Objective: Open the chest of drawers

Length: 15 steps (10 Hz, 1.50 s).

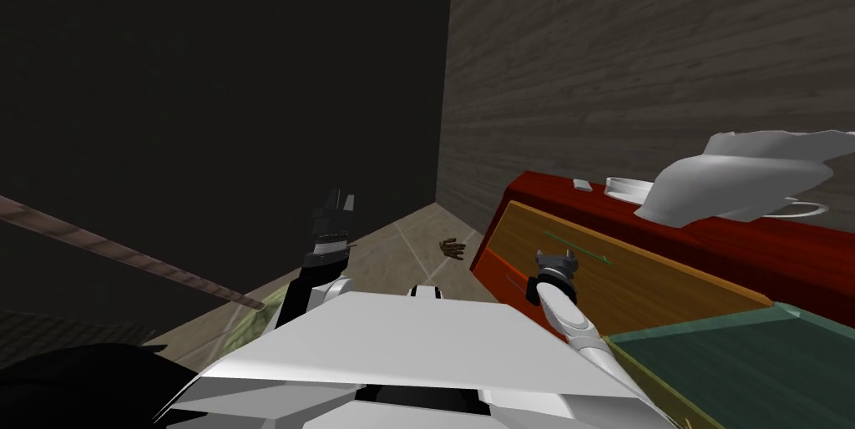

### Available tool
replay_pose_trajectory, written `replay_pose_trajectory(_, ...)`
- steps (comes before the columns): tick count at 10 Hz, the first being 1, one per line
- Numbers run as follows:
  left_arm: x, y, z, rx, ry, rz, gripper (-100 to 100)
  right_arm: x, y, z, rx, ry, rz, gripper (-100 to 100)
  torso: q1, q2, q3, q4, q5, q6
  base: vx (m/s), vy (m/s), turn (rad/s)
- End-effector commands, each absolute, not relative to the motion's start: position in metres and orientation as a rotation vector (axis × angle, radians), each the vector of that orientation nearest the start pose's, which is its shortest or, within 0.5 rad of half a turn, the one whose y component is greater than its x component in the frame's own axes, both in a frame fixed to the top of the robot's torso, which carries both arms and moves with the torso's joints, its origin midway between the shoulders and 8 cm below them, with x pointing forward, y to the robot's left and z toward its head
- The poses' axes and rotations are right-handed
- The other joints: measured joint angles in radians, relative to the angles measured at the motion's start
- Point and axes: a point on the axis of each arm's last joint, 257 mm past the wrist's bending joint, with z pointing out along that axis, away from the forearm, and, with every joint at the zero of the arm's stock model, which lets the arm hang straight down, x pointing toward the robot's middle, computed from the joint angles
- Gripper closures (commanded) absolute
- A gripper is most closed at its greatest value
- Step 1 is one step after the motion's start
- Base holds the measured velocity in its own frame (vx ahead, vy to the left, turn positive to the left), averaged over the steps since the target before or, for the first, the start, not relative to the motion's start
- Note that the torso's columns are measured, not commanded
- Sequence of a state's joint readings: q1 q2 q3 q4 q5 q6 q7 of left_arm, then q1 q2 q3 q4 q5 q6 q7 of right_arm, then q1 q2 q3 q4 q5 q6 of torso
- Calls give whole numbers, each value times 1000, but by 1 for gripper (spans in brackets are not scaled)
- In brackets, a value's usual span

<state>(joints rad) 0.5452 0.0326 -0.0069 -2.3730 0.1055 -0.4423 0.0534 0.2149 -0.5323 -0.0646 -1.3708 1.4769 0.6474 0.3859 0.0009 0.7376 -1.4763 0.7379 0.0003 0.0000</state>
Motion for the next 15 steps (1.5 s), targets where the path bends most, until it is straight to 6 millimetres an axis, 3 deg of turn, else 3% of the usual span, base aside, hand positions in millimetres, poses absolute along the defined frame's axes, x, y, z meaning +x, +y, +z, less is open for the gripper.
replay_pose_trajectory(1, 331, 287, 40, -725, 565, -1414, 0, 364, -643, -243, -215, 1688, -1530, -100, 1, 0, 0, 0, 0, 0, 54, 136, 34)
replay_pose_trajectory(5, 331, 287, 40, -725, 565, -1414, 0, 358, -664, -215, -291, 1611, -1691, -100, -3, 1, 1, 0, -1, 0, 37, 92, 24)
replay_pose_trajectory(6, 331, 287, 40, -725, 566, -1414, 0, 357, -661, -220, -283, 1622, -1671, -100, -3, 1, 1, 0, -1, 0, 13, 23, 1)
replay_pose_trajectory(7, 331, 287, 40, -725, 566, -1414, 0, 362, -674, -207, -286, 1616, -1677, -100, -4, 2, 1, 0, -1, 0, 53, -15, -15)
replay_pose_trajectory(8, 331, 287, 40, -725, 566, -1414, 0, 359, -671, -211, -282, 1616, -1678, -100, -4, -1, 0, 0, -1, 0, 34, -14, -1)
replay_pose_trajectory(9, 331, 287, 40, -725, 566, -1414, 0, 360, -672, -211, -284, 1617, -1677, 100, -2, 0, 0, 0, -1, 0, 0, 0, 0)
replay_pose_trajectory(11, 331, 287, 41, -725, 565, -1415, 0, 362, -671, -208, -289, 1612, -1672, 100, -3, 0, 2, -4, -9, -2, -87, 96, -40)
replay_pose_trajectory(15, 331, 287, 41, -725, 565, -1415, 0, 365, -672, -199, -292, 1596, -1674, 100, -5, -3, -1, -3, -6, -1, -108, 149, -33)
